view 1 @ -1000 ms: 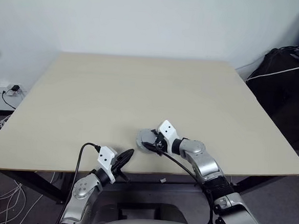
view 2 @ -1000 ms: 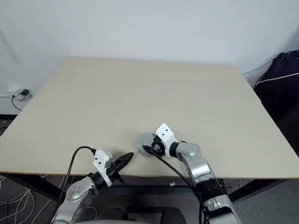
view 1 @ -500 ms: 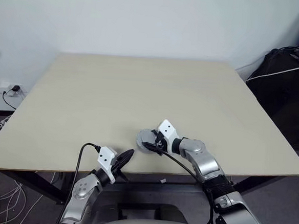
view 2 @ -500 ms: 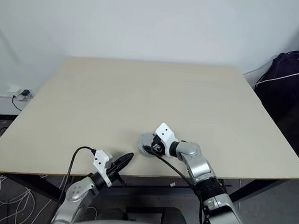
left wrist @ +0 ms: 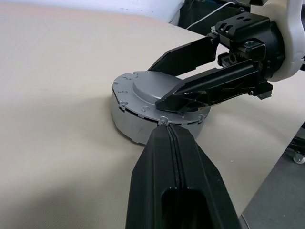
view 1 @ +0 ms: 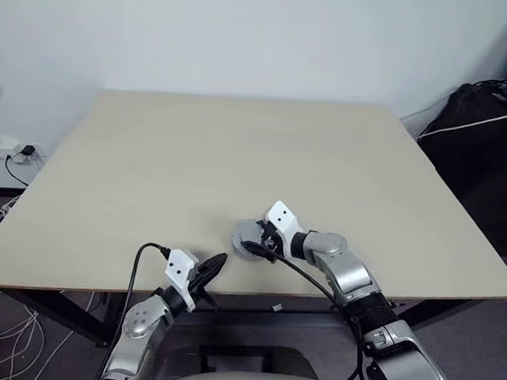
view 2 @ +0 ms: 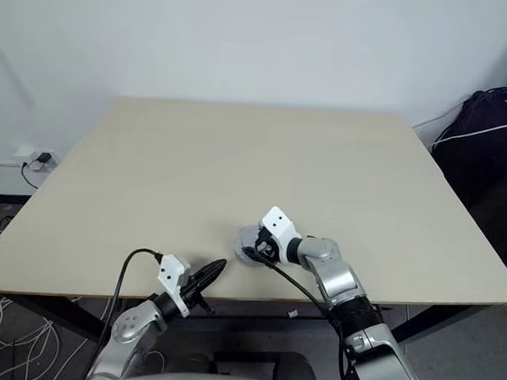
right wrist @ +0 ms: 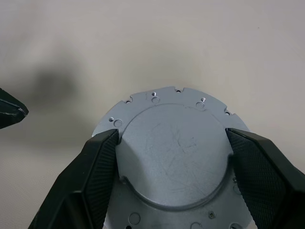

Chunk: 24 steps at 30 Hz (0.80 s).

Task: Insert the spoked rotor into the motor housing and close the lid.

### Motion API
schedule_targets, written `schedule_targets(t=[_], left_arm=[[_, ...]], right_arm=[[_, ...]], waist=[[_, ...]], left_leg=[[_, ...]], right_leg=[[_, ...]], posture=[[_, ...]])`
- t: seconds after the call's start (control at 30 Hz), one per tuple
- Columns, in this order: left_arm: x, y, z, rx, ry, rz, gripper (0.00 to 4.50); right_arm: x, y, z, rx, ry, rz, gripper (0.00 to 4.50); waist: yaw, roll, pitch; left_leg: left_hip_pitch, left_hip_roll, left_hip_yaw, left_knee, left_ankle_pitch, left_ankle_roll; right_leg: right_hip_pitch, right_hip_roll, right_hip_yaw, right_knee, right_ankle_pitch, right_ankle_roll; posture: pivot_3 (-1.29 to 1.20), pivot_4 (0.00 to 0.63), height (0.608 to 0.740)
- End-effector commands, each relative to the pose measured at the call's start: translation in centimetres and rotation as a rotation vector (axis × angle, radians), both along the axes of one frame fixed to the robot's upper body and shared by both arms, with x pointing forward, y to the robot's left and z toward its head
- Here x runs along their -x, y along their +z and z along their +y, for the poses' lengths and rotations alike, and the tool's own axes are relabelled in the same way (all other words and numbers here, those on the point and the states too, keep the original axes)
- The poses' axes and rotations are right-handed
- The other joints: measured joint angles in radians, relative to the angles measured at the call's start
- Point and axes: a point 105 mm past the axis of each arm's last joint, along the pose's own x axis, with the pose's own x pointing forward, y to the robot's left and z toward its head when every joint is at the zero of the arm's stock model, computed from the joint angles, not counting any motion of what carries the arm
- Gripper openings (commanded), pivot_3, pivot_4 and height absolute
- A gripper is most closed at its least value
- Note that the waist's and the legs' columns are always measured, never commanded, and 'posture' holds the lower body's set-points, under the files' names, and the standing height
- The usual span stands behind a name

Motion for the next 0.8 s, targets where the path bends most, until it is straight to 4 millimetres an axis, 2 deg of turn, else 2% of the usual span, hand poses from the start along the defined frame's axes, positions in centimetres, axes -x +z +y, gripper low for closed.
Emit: schedule_targets(t=[0.03,0.53,0.8], left_arm=[[-0.5,0.8,0.1,0.022,0.011,-0.037,0.0],[-0.2,1.9,-0.7,0.023,0.002,-0.057,0.0],[-1.1,2.6,-0.8,-0.013,-0.023,-0.086,0.0]], right_arm=[[0.2,-1.0,-0.6,0.051,-0.02,0.014,3.29],[0.4,-1.9,-1.1,0.121,-0.027,0.04,3.29],[0.9,-2.1,-0.8,0.122,-0.016,0.049,3.29]], waist=[[0.0,0.0,0.0],[-0.001,-0.002,-0.003],[-0.001,-0.002,-0.003]], left_leg=[[0.0,0.0,0.0,0.0,0.0,0.0],[0.003,0.0,0.0,0.0,0.0,0.0],[0.003,0.0,-0.001,0.0,0.0,0.0]], right_leg=[[0.0,0.0,0.0,0.0,0.0,0.0],[0.0,0.0,0.0,0.0,0.0,0.0],[0.0,0.0,0.0,0.0,0.0,0.0]], posture=[[0.0,0.0,0.74],[0.0,0.0,0.74],[0.0,0.0,0.74]])
